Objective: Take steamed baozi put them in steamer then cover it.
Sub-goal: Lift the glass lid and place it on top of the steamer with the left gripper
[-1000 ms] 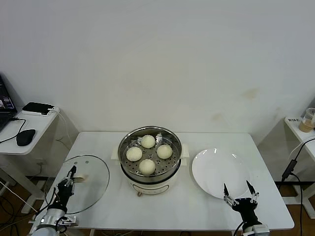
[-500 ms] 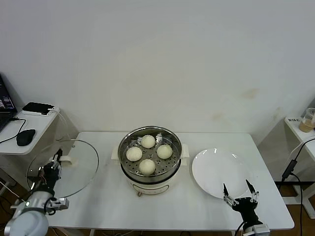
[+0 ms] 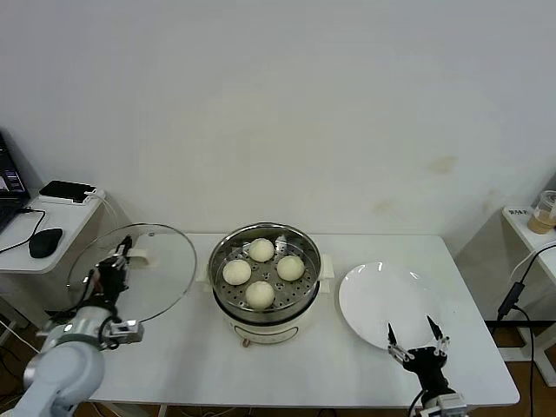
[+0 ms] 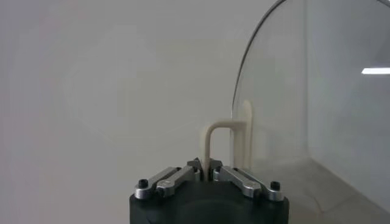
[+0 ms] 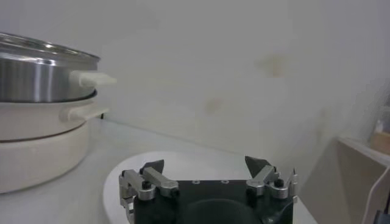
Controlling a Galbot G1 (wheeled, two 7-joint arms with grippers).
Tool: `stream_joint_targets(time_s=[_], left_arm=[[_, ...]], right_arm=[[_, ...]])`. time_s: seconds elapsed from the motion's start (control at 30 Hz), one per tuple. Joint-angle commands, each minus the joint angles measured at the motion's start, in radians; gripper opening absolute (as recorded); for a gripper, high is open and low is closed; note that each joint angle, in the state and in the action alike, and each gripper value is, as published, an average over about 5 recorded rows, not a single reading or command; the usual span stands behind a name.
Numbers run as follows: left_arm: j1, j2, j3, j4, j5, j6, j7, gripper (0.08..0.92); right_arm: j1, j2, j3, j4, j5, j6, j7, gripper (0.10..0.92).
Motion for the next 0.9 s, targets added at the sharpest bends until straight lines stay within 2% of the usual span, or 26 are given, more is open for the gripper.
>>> stream_joint_targets(time_s=[0.03,0.17,0.37,0.67,0.9], left_arm=[[-0.309,-0.047,0.36,-0.002,0.031,0.137,0.108,0.139],[-0.417,-0.129,0.436,0.036,0.1,0.178,0.166,0.139],[-0.523,-0.193,0.537,0.056,0.152,0.255,0.238,0.139],[-0.564,-0.32,0.612,0.1,0.265,0.274,0.298,0.139],[-0.544,-0.41,0.648,0.12,0.34,0.274,0.343,0.139]], right_arm=[[0.012,0.016,-0.061,-0.011,-0.062,0.001,0.003,0.823],[0.022,0.023,-0.105,-0.03,-0.082,0.002,0.007,0.823],[0.039,0.032,-0.123,-0.049,-0.102,0.003,0.009,0.823],[0.034,0.033,-0.105,-0.046,-0.108,0.004,0.008,0.823],[0.023,0.036,-0.103,-0.045,-0.116,0.008,0.009,0.823]])
